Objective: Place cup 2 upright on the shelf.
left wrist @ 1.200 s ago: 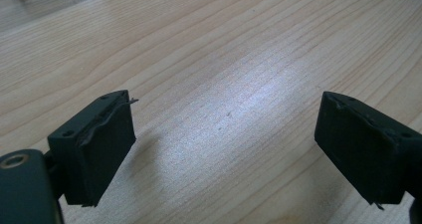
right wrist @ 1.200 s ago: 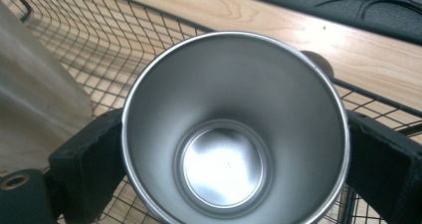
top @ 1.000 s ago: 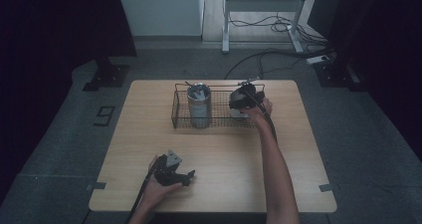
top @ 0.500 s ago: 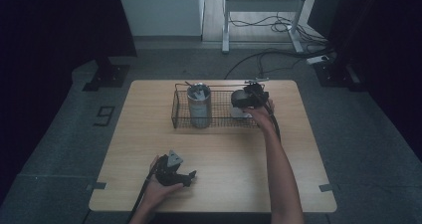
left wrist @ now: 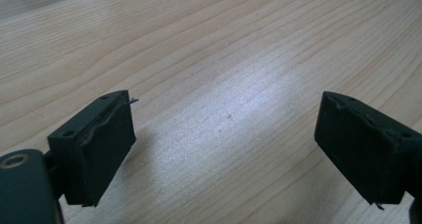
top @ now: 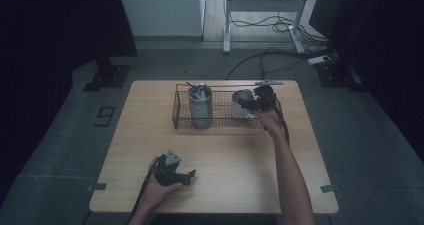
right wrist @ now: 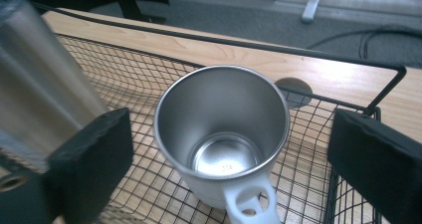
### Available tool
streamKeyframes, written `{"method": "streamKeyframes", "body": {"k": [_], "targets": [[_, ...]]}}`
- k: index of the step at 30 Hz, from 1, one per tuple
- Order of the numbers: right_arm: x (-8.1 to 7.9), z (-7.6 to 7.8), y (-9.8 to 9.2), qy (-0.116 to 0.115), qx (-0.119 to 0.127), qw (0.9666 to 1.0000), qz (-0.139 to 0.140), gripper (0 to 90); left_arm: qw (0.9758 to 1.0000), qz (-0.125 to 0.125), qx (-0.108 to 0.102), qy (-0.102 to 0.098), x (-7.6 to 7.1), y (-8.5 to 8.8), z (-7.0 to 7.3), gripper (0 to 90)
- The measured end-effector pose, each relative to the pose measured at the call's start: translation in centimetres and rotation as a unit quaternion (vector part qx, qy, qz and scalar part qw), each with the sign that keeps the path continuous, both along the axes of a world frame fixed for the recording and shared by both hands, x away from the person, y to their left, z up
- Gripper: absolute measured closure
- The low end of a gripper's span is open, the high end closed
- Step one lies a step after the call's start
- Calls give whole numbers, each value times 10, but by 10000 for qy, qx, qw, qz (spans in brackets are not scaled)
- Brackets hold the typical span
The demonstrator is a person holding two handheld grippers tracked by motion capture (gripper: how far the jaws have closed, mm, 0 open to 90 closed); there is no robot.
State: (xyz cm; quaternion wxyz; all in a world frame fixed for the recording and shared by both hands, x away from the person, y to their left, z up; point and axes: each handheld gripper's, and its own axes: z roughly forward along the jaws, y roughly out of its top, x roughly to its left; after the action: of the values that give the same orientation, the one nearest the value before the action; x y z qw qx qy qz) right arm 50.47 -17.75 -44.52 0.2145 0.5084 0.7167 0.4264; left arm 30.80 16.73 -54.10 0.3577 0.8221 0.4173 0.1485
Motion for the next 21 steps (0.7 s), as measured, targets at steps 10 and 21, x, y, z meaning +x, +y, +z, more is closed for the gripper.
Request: {"method": "streamKeyframes", "body": {"k": [10, 21], "targets": [[-41, 2, -9, -194, -50, 9998, 92, 110, 9999, 12, -93, -35, 0, 2, 5, 104], [-79, -13, -27, -225, 17, 9996, 183, 127, 10000, 52, 39, -63, -6, 3, 2, 104]]}}
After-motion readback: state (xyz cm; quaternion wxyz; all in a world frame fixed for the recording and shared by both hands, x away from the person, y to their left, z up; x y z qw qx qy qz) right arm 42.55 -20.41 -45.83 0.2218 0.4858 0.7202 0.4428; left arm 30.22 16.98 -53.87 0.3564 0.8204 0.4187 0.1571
